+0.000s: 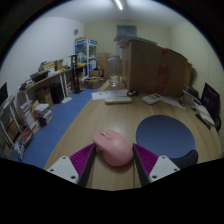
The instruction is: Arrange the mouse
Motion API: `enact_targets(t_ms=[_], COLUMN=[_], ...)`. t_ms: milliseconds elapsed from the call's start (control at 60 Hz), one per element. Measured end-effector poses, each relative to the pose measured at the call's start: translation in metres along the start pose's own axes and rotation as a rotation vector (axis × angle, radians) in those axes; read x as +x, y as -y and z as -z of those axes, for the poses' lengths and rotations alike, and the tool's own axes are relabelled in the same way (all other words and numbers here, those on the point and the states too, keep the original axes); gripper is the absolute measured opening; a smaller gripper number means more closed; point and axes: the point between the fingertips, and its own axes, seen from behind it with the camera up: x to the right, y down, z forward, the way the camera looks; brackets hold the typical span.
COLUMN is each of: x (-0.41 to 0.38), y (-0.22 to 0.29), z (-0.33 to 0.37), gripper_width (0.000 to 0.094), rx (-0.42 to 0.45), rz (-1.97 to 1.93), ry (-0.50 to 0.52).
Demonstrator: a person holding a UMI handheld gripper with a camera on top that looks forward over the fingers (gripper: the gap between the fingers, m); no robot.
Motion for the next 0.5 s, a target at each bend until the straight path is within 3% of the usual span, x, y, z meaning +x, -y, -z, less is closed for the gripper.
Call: enact_targets(t_ms=[200, 267, 500], x=[-0.0003, 0.0040, 0.0022], y=[0.0003, 0.0022, 0.0012], z=[0.0008, -0.0008, -0.0004], gripper_width=[0.0707, 0.0547, 0.0530], rx=[-0.012, -0.016, -0.019], rz=[0.004, -0.013, -0.001], ry=[0.020, 0.018, 0.044])
